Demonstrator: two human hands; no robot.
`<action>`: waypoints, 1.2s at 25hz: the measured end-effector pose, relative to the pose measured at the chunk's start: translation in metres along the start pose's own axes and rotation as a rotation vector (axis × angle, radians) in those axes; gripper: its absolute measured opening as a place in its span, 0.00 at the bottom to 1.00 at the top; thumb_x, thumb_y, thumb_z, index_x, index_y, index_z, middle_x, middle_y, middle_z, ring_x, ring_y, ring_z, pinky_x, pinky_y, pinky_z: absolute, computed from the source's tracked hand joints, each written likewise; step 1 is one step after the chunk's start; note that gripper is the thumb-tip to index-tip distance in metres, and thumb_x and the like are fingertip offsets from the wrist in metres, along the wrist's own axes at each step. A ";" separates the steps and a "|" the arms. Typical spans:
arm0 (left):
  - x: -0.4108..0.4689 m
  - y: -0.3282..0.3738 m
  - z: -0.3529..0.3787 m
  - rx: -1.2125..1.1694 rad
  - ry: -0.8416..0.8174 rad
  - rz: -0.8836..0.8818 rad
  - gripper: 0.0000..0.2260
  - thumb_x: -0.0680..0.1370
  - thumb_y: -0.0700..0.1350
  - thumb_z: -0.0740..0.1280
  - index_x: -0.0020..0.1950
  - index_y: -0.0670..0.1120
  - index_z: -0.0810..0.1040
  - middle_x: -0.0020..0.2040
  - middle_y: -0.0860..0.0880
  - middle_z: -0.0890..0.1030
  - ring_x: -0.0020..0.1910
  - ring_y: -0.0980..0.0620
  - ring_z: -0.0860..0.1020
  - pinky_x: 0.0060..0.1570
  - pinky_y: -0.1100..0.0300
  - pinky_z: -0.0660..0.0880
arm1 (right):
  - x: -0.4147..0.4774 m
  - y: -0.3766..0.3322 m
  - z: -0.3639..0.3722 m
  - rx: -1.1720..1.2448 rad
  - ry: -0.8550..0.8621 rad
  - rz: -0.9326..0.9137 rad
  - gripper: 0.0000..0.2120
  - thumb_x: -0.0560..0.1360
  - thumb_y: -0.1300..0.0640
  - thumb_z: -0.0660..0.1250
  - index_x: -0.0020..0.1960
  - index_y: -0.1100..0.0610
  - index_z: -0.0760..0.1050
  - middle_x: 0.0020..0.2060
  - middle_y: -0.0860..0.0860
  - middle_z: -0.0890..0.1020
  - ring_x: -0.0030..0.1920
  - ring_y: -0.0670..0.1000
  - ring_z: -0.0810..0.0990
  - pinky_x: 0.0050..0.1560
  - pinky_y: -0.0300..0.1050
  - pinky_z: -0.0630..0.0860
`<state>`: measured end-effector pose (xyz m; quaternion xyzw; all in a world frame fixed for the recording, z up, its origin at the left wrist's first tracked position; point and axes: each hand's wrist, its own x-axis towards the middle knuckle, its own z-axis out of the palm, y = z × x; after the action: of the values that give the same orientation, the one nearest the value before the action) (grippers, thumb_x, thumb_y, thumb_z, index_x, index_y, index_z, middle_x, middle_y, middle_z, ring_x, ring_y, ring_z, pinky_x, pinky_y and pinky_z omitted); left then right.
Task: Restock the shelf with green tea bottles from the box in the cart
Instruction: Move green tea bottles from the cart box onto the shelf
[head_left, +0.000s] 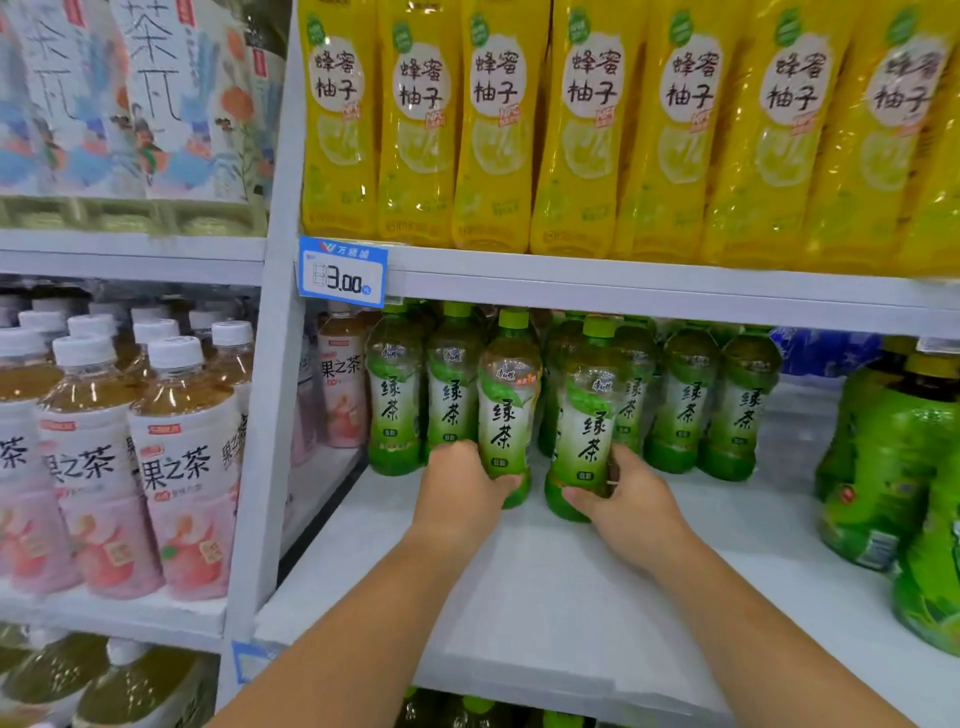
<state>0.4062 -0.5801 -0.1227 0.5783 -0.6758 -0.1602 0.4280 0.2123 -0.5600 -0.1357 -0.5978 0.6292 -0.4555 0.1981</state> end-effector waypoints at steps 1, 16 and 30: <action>0.003 0.001 0.003 0.027 0.011 -0.008 0.11 0.72 0.50 0.78 0.42 0.46 0.79 0.40 0.51 0.81 0.40 0.50 0.79 0.41 0.61 0.74 | 0.006 0.002 0.001 0.000 0.007 0.012 0.26 0.71 0.54 0.78 0.66 0.51 0.73 0.55 0.46 0.82 0.55 0.48 0.80 0.58 0.44 0.76; 0.025 -0.005 0.027 0.313 0.028 0.025 0.22 0.78 0.62 0.67 0.55 0.44 0.79 0.55 0.46 0.75 0.51 0.45 0.79 0.50 0.52 0.77 | 0.030 0.018 0.025 0.115 0.083 0.032 0.17 0.72 0.49 0.77 0.59 0.48 0.78 0.48 0.42 0.84 0.51 0.46 0.82 0.56 0.48 0.78; 0.024 -0.018 0.034 0.371 0.143 0.078 0.18 0.79 0.64 0.63 0.55 0.52 0.79 0.50 0.50 0.77 0.50 0.48 0.80 0.43 0.55 0.73 | 0.034 0.012 0.031 -0.050 0.090 0.088 0.18 0.73 0.40 0.71 0.58 0.47 0.75 0.49 0.45 0.81 0.48 0.49 0.77 0.48 0.43 0.72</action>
<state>0.3925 -0.6168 -0.1456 0.6305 -0.6836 0.0256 0.3668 0.2225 -0.6037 -0.1510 -0.5534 0.6742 -0.4569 0.1744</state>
